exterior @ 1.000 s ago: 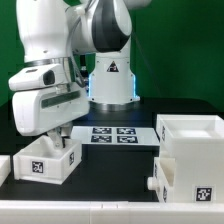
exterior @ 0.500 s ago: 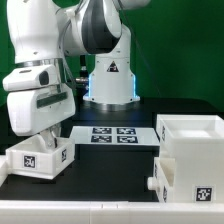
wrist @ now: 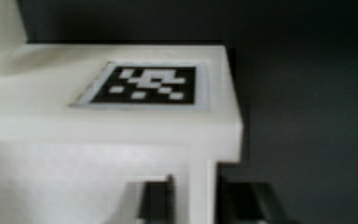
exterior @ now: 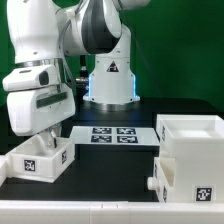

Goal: Assemble drawer

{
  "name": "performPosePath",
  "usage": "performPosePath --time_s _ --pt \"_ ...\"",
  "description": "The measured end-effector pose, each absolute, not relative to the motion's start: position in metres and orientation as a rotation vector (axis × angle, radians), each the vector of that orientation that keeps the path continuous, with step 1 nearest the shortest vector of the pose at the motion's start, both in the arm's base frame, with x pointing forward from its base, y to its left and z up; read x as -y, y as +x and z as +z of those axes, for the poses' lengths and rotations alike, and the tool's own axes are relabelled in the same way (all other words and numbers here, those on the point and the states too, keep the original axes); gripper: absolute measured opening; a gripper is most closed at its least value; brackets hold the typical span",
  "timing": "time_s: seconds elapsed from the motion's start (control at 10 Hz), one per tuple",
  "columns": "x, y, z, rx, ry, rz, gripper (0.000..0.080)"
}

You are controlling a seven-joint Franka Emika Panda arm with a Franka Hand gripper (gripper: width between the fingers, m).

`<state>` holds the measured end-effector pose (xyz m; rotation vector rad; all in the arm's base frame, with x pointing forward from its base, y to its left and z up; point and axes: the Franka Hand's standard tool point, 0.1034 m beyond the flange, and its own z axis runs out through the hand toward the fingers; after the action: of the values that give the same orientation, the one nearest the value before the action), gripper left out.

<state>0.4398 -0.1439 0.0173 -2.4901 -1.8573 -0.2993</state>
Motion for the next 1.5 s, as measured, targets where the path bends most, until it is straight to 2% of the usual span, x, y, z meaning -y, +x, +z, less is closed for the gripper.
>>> performPosePath --time_s 0.1,0.2,0.3,0.4,0.5,0.7,1.1,1.2,1.3,1.4,1.5 --pt "0.144 0.440 0.017 1.857 -2.491 -0.299 0.0220" --pt "0.144 0.440 0.017 1.856 -2.491 -0.299 0.0356" --pt "0.144 0.440 0.017 1.856 -2.491 -0.299 0.0356" --pt "0.144 0.440 0.017 1.856 -2.491 -0.299 0.0540" --pt "0.144 0.440 0.018 1.888 -2.473 -0.297 0.0615" --pt "0.152 0.434 0.018 1.936 -2.449 -0.289 0.0642" --pt "0.162 0.425 0.013 1.910 -2.466 -0.282 0.0649" --pt "0.162 0.426 0.013 1.910 -2.466 -0.282 0.0563" --pt "0.162 0.426 0.013 1.910 -2.466 -0.282 0.0563" --pt "0.162 0.426 0.013 1.910 -2.466 -0.282 0.0427" --pt "0.162 0.426 0.013 1.910 -2.466 -0.282 0.0226"
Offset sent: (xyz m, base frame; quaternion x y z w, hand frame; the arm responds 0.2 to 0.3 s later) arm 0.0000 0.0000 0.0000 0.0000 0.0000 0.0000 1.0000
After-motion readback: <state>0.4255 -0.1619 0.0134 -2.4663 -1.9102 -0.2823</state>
